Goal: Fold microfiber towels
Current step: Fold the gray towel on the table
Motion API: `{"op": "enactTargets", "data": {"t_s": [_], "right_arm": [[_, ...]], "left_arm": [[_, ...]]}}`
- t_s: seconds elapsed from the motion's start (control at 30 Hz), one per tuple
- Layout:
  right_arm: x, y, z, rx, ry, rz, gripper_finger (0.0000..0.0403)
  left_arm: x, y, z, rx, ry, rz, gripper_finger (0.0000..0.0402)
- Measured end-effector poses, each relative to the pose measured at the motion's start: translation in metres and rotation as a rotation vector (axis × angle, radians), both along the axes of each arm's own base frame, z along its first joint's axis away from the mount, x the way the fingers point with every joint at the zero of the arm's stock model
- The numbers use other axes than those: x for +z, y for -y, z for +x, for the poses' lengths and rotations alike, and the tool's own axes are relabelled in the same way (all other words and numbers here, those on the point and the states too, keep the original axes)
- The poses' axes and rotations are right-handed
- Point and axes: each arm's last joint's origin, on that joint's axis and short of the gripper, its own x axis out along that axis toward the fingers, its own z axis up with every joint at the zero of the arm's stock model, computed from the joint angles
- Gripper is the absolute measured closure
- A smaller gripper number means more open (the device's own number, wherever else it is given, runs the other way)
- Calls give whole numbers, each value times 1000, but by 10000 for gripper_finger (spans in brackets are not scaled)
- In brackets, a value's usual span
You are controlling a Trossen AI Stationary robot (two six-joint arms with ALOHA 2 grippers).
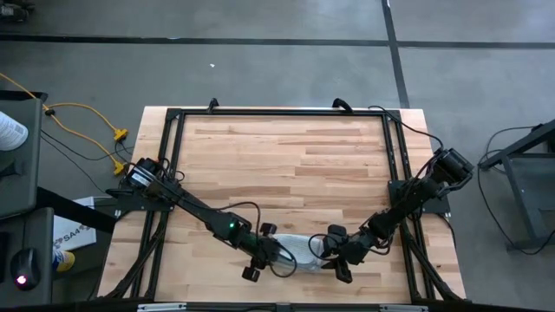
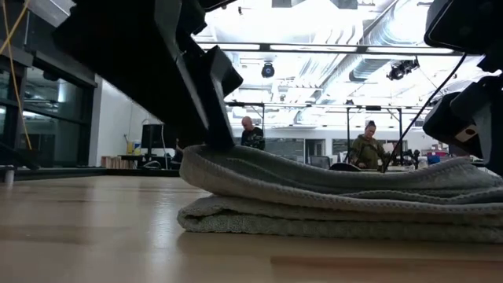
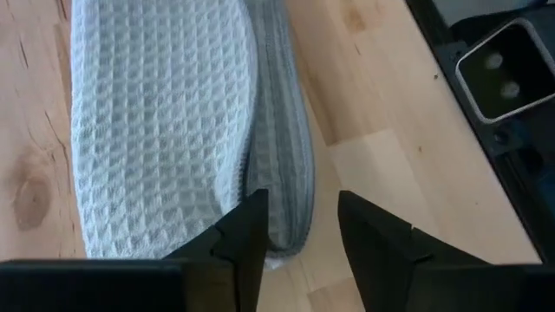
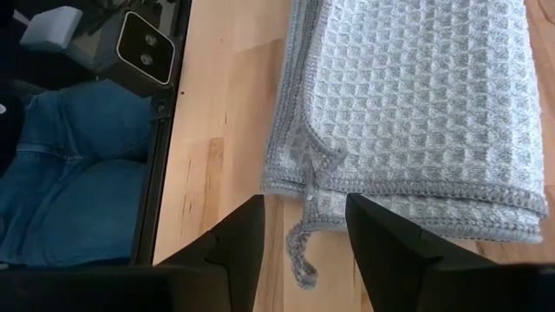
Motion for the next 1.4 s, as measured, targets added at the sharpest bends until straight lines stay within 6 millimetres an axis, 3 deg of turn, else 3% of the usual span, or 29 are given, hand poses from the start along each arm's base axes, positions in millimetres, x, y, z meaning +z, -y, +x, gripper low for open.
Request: {"op": "enactTargets", "data": {"t_s": [0.33, 0.63, 0.77, 1.0, 1.27, 1.4], "right_arm": [[4, -2, 3, 8, 41, 36, 247], [11, -2, 8, -42, 147, 31, 249], [12, 2, 12, -62, 152, 40, 278], [16, 4, 17, -50, 192, 60, 388], [13, 5, 17, -70, 174, 63, 400], [7, 4, 18, -66, 156, 64, 400]], "left_arm": [[21, 5, 9, -56, 42, 15, 259], [10, -3, 4, 44, 29, 177, 259], [10, -5, 5, 44, 36, 195, 259], [10, -10, 7, 56, 37, 203, 259], [3, -12, 9, 105, 38, 219, 259], [-11, -14, 4, 134, 12, 196, 259]]}}
